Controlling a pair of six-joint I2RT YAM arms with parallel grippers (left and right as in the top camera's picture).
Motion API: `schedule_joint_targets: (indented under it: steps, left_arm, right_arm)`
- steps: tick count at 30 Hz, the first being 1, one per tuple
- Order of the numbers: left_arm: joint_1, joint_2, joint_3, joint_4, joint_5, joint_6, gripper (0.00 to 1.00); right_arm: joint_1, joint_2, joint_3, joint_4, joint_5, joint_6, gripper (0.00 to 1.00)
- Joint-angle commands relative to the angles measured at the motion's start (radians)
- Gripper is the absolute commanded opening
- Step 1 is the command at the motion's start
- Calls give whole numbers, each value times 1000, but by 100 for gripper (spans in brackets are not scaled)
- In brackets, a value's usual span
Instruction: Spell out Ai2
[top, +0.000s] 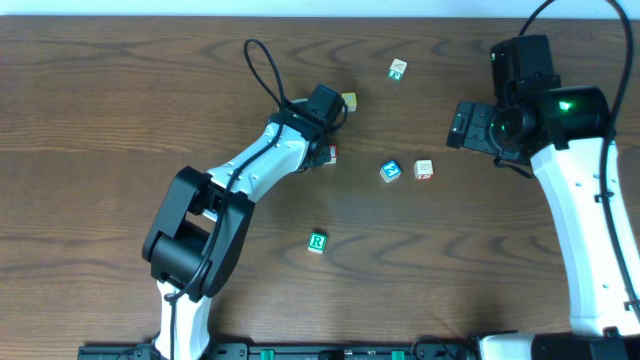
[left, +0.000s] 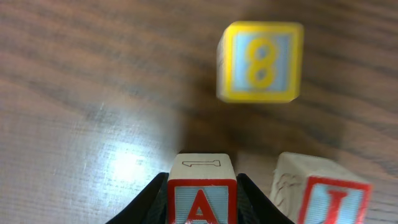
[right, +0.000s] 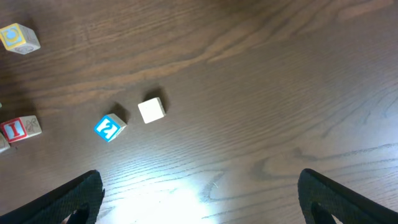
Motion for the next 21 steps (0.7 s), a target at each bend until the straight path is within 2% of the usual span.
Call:
schedule_joint_targets:
  steps: [1, 15, 18, 21]
  left_arm:
    - [6, -5, -3, 18, 13, 103, 33]
    - [8, -5, -3, 16, 25, 243, 34]
    - [8, -5, -3, 19, 43, 253, 41]
    - [8, -5, -3, 23, 44, 253, 42]
  right_arm:
    - [-6, -18, 0, 2, 7, -10, 99]
    - [-6, -18, 0, 2, 7, -10, 99]
    - [-6, -18, 0, 2, 7, -10, 99]
    - [-6, -18, 0, 2, 7, -10, 99]
